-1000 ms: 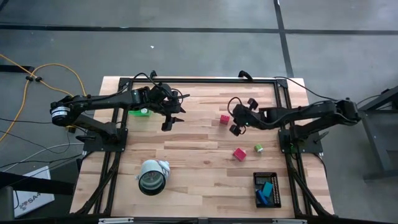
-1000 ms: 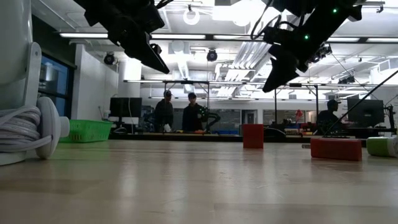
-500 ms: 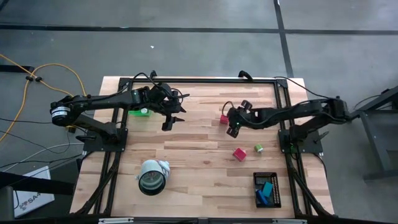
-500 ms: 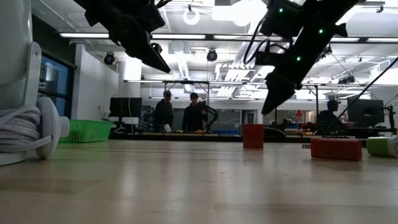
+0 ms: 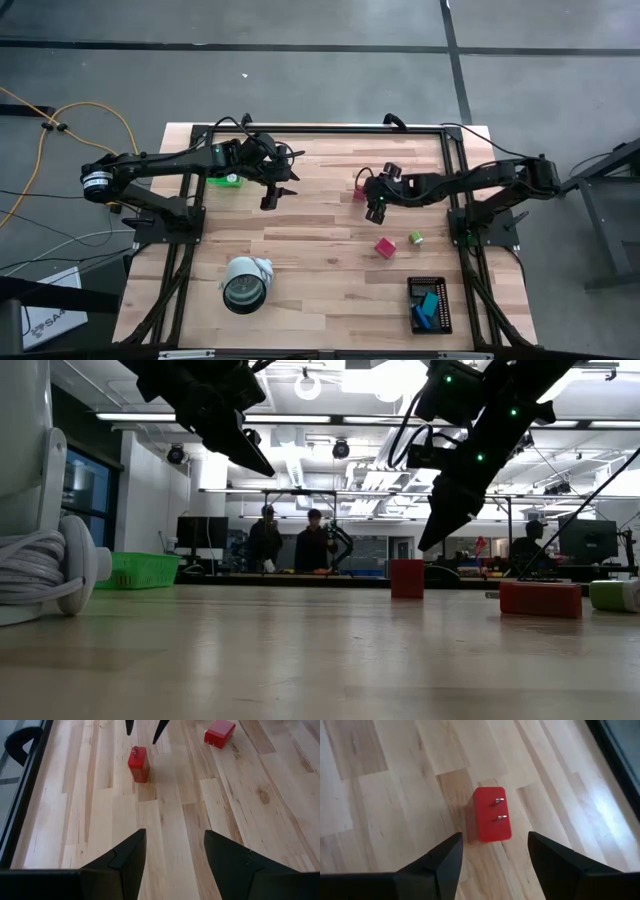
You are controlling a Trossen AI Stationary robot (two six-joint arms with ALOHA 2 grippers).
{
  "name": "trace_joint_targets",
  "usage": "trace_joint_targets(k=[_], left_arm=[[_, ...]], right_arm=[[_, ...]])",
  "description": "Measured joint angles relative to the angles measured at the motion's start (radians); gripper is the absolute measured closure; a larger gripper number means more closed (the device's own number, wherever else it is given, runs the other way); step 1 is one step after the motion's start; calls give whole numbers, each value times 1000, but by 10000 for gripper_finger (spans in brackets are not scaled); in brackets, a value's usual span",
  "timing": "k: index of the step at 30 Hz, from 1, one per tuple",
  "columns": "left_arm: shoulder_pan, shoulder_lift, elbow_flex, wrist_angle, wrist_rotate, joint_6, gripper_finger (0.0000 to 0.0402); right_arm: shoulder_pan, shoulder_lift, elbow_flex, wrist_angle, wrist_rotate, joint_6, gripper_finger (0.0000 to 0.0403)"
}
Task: Pick & Place Office items
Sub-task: Put the top red charger adapter into the green bin
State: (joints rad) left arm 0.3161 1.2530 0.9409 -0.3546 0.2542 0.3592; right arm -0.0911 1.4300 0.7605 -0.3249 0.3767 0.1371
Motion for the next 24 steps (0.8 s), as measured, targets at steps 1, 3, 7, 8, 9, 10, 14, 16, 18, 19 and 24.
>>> trace_joint_targets(k=[1,3,7,8,9,10,14,16,18,19,24], left_arm=[[0,0,0,0,0,0,210],[0,0,0,0,0,0,210],[0,0,0,0,0,0,210],[0,0,0,0,0,0,210],[0,0,0,0,0,0,210],[0,0,0,0,0,0,210],[0,0,0,2,0,0,210],[0,0,0,4,0,0,210],[0,0,0,5,0,0,210],[0,0,0,5,0,0,210],[0,0,0,5,0,0,210]], right_arm=[[-4,0,0,1,-17,0,190],[-10,0,0,0,-33,0,188],[-13,10,0,8,-18,-6,187],[-15,16,0,11,-18,-7,187],[-21,21,0,10,-21,-7,187],[-27,31,-1,12,-27,-7,187],[-45,80,-3,39,-38,-11,187],[-59,95,-4,63,-46,-14,187],[-79,100,-1,87,-65,-28,186],[-87,102,-1,87,-77,-34,186],[-113,115,-1,135,-126,-66,186]])
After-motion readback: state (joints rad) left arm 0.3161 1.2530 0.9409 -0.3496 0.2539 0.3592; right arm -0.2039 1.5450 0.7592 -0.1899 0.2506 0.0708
